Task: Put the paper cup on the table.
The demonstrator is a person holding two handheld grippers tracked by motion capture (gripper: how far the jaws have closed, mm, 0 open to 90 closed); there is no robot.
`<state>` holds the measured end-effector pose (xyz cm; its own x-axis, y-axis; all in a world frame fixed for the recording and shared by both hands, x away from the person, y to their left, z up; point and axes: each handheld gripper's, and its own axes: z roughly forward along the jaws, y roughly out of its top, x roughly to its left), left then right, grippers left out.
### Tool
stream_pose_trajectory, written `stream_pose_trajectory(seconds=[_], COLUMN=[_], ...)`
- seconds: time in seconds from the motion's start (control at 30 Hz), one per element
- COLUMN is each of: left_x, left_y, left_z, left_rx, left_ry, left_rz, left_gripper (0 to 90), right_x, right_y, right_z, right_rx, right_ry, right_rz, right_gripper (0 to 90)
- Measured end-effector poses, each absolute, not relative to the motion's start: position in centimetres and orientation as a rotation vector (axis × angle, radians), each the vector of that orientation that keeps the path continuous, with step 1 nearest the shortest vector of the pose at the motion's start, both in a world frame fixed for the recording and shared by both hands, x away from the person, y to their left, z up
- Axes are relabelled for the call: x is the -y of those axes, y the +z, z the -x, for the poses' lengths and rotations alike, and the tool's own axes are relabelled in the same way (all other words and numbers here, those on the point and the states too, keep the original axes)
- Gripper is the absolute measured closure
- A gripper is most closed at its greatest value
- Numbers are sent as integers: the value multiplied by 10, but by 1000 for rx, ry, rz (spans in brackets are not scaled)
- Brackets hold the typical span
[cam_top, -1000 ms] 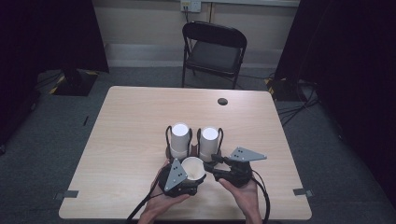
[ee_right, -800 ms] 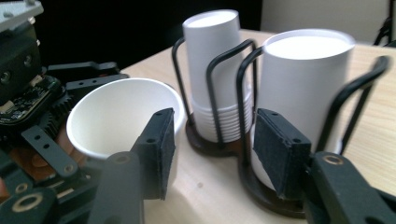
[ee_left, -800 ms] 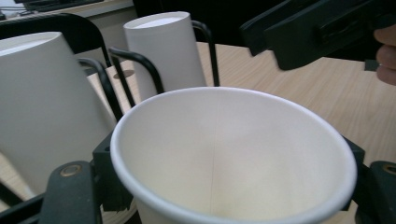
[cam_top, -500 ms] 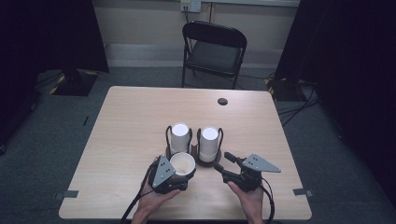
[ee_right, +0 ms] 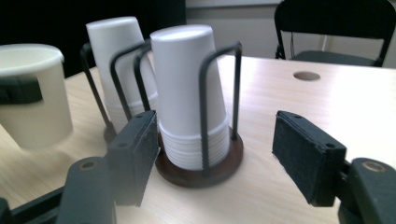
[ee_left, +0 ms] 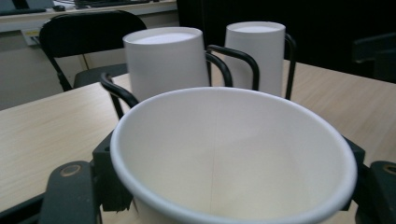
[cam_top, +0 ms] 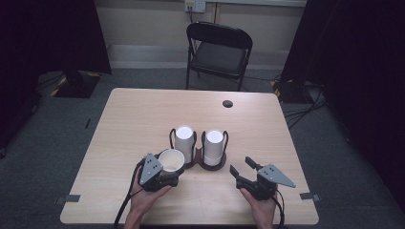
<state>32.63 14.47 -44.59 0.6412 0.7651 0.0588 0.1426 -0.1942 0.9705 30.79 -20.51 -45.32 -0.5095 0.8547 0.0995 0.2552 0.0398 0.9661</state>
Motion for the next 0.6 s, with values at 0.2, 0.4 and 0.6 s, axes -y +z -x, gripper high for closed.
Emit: stream_pose_trajectory(seconds=[0.2, 0.4, 0.6], left_x=[-155, -164, -173], left_y=[-440, -437, -437], left_z=[-334, -340, -354], left_rx=[-780, -826, -899], left_ry=[690, 708, 725], left_rz=[-1670, -1630, -1612], left_gripper=[241, 241, 243], right_x=[213, 220, 227], right_y=[-463, -472, -483], right_z=[-308, -310, -312], right_rx=[-1747, -1719, -1692], right_ry=[1489, 1485, 1449], right_rz=[-1157, -1213, -1238], right_gripper=[233, 202, 149])
